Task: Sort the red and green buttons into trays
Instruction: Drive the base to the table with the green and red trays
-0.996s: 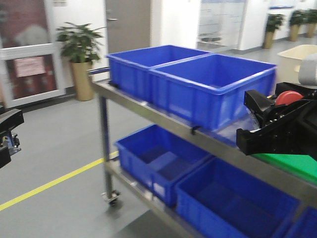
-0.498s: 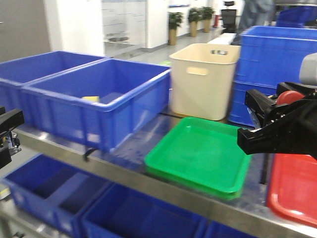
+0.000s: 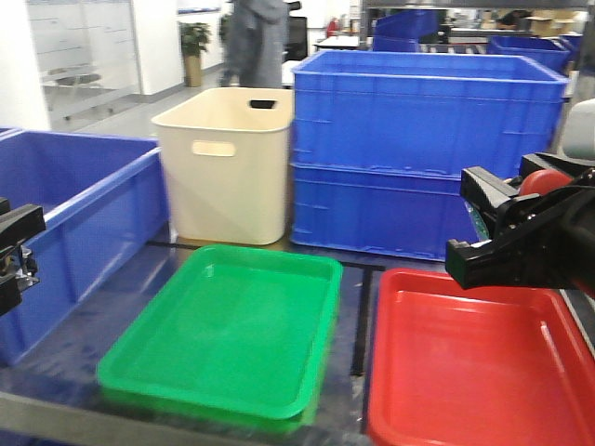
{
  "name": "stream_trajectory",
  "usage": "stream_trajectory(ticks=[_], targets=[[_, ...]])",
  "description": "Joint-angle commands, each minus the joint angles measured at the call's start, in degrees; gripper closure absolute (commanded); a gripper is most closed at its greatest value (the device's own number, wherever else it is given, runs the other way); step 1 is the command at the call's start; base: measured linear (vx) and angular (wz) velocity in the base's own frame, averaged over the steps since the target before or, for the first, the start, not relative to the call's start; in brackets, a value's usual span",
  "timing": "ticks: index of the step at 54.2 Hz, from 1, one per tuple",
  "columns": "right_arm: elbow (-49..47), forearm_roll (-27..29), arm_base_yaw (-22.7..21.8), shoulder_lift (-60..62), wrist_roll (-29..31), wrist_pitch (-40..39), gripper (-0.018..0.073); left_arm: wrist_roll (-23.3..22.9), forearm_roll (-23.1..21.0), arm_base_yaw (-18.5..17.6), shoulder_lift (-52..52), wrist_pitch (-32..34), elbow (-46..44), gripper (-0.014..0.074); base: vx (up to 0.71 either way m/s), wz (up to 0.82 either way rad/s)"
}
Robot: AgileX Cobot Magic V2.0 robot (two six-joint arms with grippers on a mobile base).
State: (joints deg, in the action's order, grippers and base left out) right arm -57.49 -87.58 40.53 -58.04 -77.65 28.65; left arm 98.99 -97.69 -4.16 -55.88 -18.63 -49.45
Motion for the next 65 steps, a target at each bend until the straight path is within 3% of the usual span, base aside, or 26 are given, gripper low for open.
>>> stream_trajectory(ticks=[1, 35, 65], targets=[[-2.12, -3.03, -0.06, 0.63, -0.03, 0.37, 0.0568, -0.45, -4.66, -0.06, 0.79, -0.89, -2.08, 0.0596, 0.18, -0.41], [-2.12, -3.03, -0.06, 0.63, -0.03, 0.37, 0.0568, -0.45, -4.66, -0.06, 0.79, -0.89, -2.08, 0.0596, 0.12, -0.26], [-2.12, -3.03, -0.06, 0.63, -0.03, 0.37, 0.0568, -0.45, -4.66, -0.06, 0.79, -1.02, -2.08, 0.0596, 0.01, -0.03]])
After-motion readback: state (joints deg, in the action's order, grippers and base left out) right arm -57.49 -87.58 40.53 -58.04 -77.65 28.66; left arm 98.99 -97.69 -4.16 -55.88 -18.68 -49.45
